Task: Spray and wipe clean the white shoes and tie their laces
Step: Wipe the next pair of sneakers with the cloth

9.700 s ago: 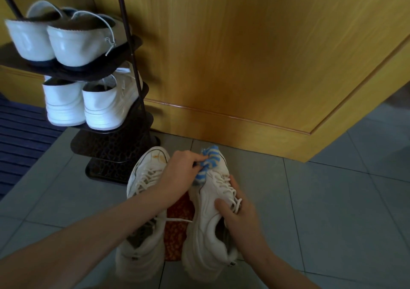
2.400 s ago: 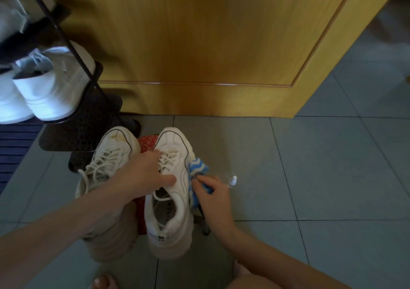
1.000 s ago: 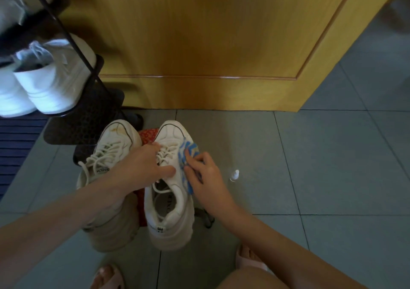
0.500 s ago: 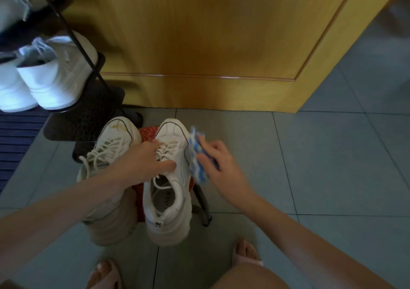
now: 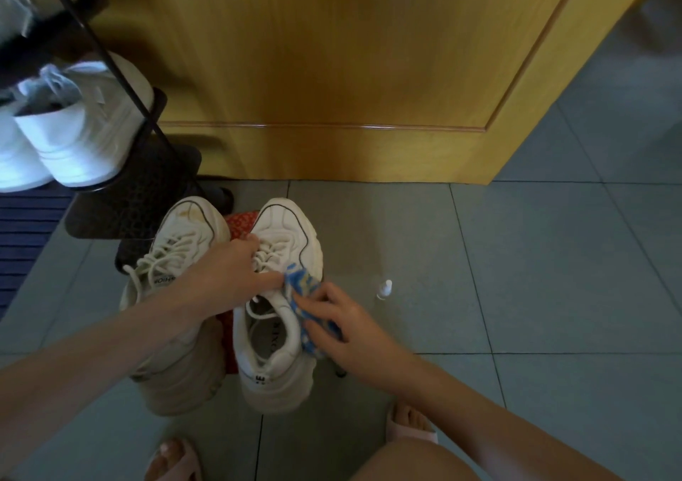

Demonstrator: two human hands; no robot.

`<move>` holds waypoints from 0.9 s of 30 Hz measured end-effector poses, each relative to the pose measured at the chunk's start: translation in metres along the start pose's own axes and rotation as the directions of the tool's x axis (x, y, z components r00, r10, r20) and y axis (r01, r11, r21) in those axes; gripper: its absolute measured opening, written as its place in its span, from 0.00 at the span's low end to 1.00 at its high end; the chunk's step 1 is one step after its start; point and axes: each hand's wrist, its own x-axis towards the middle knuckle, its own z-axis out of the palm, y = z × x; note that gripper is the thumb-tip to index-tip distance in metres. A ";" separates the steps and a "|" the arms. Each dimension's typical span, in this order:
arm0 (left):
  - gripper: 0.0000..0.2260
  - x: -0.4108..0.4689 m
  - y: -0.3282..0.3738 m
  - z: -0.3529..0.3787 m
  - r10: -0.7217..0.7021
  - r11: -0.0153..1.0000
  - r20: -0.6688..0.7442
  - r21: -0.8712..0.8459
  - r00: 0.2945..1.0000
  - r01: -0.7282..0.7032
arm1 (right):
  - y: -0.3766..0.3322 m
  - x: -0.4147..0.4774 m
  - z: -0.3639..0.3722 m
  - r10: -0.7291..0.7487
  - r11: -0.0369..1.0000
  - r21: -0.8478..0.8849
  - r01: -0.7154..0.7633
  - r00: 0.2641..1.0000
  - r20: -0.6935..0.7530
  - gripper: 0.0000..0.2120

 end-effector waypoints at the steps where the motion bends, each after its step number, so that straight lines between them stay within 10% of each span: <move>1: 0.33 0.001 -0.001 0.000 -0.002 1.000 0.006 -0.003 1.000 0.002 | 0.002 -0.007 -0.001 -0.001 1.000 -0.005 0.001 1.000 0.026 0.17; 6: 0.34 0.001 -0.001 -0.001 -0.010 1.000 0.025 -0.018 1.000 0.011 | 0.014 -0.038 -0.017 0.096 0.990 -0.123 -0.073 0.977 0.188 0.15; 12: 0.33 0.000 0.004 0.001 -0.048 0.997 0.003 -0.055 0.999 0.048 | 0.010 0.034 -0.052 0.224 0.974 0.099 -0.203 0.924 -0.311 0.17; 18: 0.32 0.000 0.007 0.000 -0.071 0.996 -0.021 -0.048 0.997 0.070 | 0.024 0.096 -0.016 0.241 0.948 -0.144 -0.283 0.937 -0.255 0.17; 27: 0.30 0.000 0.007 0.002 -0.054 0.998 -0.024 -0.025 0.998 0.053 | 0.025 -0.004 0.018 0.150 0.988 0.076 -0.137 0.966 -0.211 0.15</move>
